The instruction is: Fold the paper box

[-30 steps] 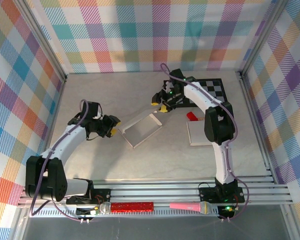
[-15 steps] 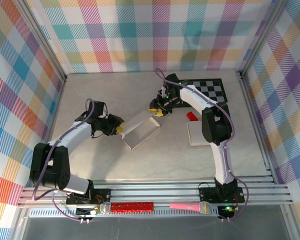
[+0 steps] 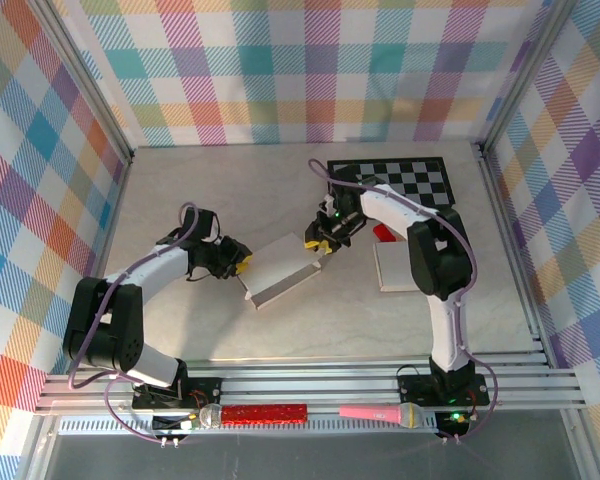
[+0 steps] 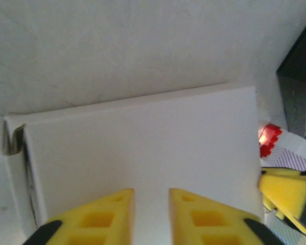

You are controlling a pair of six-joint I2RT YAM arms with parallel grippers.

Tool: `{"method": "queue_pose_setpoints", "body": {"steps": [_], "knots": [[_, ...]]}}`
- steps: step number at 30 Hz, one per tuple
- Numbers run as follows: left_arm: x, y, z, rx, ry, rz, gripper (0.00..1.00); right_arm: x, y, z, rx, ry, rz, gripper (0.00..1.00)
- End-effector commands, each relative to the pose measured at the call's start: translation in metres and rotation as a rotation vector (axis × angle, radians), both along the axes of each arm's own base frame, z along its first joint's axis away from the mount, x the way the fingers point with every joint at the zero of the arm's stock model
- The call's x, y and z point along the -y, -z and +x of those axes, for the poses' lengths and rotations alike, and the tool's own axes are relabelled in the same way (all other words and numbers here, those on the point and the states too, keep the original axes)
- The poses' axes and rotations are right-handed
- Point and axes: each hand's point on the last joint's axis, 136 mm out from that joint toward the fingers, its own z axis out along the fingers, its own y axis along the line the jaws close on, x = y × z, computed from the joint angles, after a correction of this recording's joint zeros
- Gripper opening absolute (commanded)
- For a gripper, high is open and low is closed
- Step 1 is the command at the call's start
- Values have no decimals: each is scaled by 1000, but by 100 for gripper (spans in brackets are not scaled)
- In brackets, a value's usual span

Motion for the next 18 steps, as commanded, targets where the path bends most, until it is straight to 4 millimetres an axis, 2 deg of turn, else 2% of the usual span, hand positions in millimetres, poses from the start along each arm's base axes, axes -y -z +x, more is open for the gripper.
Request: {"method": "queue_pose_setpoints", "body": {"steps": [1, 6, 11, 18], "knots": [[-11, 0, -18, -17, 73, 107, 34, 2, -5, -5, 48, -36, -31, 32], [-21, 2, -35, -42, 120, 178, 44, 4, 3, -13, 39, -60, -68, 32], [-20, 10, -45, -55, 131, 164, 45, 1, 9, -20, 28, -74, -76, 31], [-27, -10, -42, 16, 143, 213, 48, 6, 3, -17, 78, -79, -118, 32]]}}
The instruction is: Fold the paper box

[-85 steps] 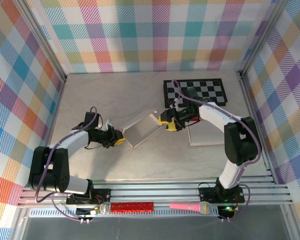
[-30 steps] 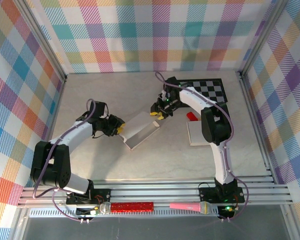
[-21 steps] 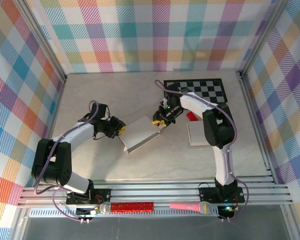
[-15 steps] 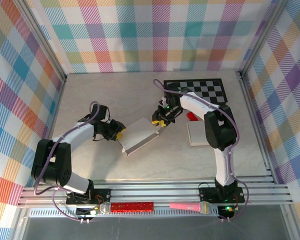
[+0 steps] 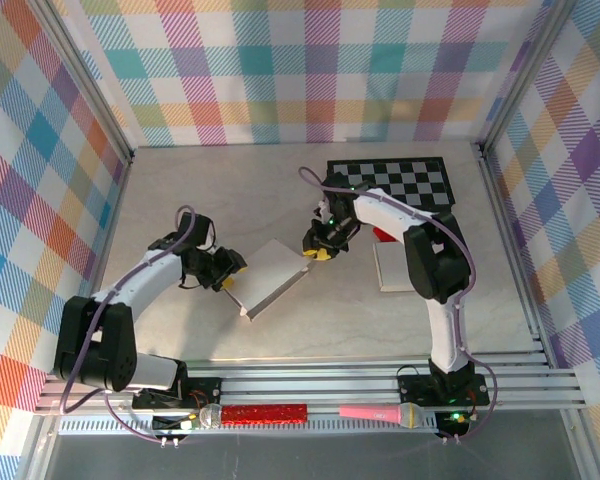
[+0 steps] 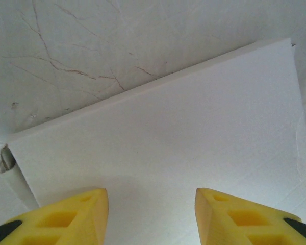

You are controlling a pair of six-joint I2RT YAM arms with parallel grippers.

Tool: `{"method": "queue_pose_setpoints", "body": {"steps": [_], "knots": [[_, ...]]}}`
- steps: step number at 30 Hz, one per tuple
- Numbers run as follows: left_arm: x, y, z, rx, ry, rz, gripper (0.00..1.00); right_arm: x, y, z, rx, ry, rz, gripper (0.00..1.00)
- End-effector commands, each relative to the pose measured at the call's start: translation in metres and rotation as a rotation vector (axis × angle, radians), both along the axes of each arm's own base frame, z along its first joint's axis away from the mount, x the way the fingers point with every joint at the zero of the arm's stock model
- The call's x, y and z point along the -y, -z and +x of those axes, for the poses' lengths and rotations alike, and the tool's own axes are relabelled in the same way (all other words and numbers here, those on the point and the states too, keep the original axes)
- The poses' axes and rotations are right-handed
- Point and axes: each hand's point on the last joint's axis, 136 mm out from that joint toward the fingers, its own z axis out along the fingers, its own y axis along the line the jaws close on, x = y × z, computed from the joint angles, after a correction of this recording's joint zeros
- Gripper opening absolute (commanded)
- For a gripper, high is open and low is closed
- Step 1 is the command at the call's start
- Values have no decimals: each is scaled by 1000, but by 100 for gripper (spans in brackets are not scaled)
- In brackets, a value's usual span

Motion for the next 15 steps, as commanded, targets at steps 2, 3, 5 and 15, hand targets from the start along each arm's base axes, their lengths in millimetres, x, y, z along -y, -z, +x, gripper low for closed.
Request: {"method": "queue_pose_setpoints", "body": {"steps": [2, 3, 5, 15], "knots": [[-3, -7, -5, 12, 43, 42, 48, 9, -16, 1, 67, -20, -43, 35], [-3, -6, -5, 7, 47, 40, 48, 10, -20, 3, 90, -19, -49, 37], [-1, -2, -6, -3, 50, 30, 47, 9, -31, 8, 145, -24, -45, 43], [4, 16, -8, -31, 57, 17, 43, -21, -38, 2, 224, -165, -31, 58]]}}
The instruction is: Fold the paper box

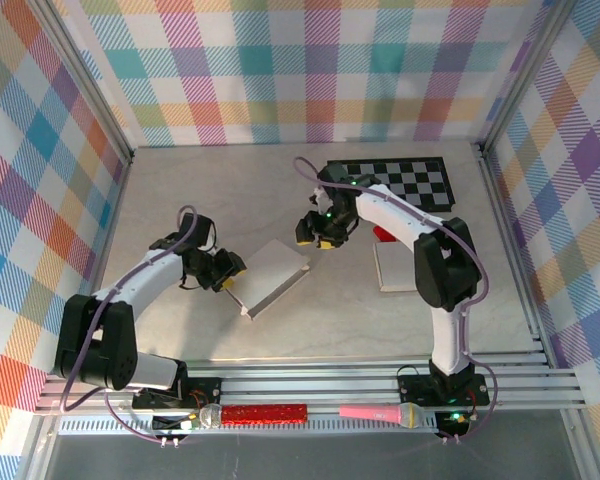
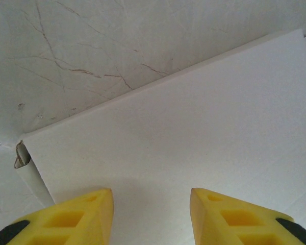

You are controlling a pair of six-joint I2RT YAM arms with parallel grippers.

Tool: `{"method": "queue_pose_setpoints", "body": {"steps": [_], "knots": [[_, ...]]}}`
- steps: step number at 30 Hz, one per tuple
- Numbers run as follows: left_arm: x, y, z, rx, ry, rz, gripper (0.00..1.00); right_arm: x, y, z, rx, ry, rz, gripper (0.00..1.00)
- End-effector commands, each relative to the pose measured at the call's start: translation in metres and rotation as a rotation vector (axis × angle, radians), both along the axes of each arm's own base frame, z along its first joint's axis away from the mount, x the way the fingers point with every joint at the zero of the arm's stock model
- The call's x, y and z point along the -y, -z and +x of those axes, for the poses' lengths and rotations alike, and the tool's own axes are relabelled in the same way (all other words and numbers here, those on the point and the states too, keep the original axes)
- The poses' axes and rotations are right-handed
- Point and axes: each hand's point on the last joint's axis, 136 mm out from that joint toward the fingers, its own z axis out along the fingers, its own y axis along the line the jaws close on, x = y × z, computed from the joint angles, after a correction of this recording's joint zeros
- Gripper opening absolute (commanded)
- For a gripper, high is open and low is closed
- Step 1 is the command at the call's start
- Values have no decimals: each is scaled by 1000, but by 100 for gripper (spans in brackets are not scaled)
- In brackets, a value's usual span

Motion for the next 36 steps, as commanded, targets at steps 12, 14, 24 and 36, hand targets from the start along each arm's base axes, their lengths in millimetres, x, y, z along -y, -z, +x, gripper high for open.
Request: {"method": "queue_pose_setpoints", "body": {"steps": [12, 14, 24, 36], "knots": [[10, 23, 2, -26, 55, 3, 43, -15, 39, -20, -19, -192, -140, 58], [13, 24, 5, -22, 66, 2, 43, -11, 44, -20, -24, -185, -168, 57], [50, 26, 35, 26, 166, -30, 43, 29, 69, -25, -43, -127, -352, 50], [31, -32, 29, 134, 176, 92, 50, 45, 72, -36, -87, -55, -367, 48]]}}
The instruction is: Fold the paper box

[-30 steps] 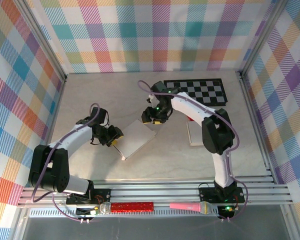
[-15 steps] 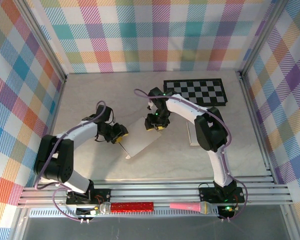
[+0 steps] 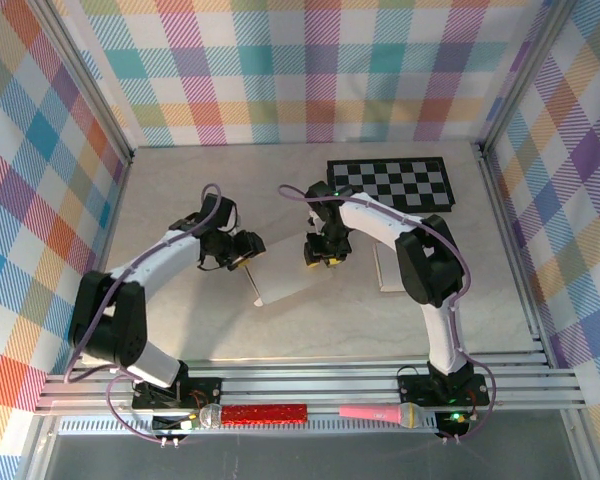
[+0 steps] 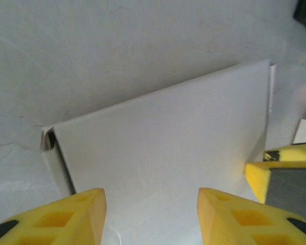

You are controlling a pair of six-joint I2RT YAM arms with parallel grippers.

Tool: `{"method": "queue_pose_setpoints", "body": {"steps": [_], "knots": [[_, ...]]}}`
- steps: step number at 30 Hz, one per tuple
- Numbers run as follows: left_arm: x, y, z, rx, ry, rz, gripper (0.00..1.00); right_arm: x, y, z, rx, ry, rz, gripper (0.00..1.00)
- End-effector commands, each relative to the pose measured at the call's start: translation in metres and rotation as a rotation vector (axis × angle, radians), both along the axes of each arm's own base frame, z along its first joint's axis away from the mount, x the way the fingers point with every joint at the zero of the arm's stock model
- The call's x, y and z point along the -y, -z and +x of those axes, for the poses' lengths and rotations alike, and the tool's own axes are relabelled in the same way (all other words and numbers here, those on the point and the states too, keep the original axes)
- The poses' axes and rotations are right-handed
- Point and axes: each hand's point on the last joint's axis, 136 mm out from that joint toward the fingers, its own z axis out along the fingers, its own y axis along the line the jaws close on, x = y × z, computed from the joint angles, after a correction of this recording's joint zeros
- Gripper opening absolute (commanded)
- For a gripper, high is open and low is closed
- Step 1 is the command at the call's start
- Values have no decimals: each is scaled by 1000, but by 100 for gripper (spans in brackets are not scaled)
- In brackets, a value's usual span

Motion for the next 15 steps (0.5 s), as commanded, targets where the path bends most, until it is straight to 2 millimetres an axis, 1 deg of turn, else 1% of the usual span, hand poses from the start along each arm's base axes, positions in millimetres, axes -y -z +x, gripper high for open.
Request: {"method": "queue_pose_setpoints", "body": {"steps": [1, 3, 6, 9, 11, 15], "knots": [[-11, 4, -23, -44, 24, 62, 50, 11, 9, -16, -62, 32, -46, 48], [-14, 16, -34, -77, 29, 73, 50, 10, 8, -17, -64, 38, -39, 47], [-11, 30, -43, -103, 34, 40, 50, 8, 6, -18, -71, 44, -29, 47], [-4, 42, -45, -134, 41, 9, 50, 7, 2, -18, -71, 50, -24, 46], [-4, 50, -46, -145, 35, 7, 49, 7, 1, -18, -72, 56, -22, 46], [0, 60, -46, -148, 36, -10, 42, 3, -4, -21, -85, 60, 8, 46]]}}
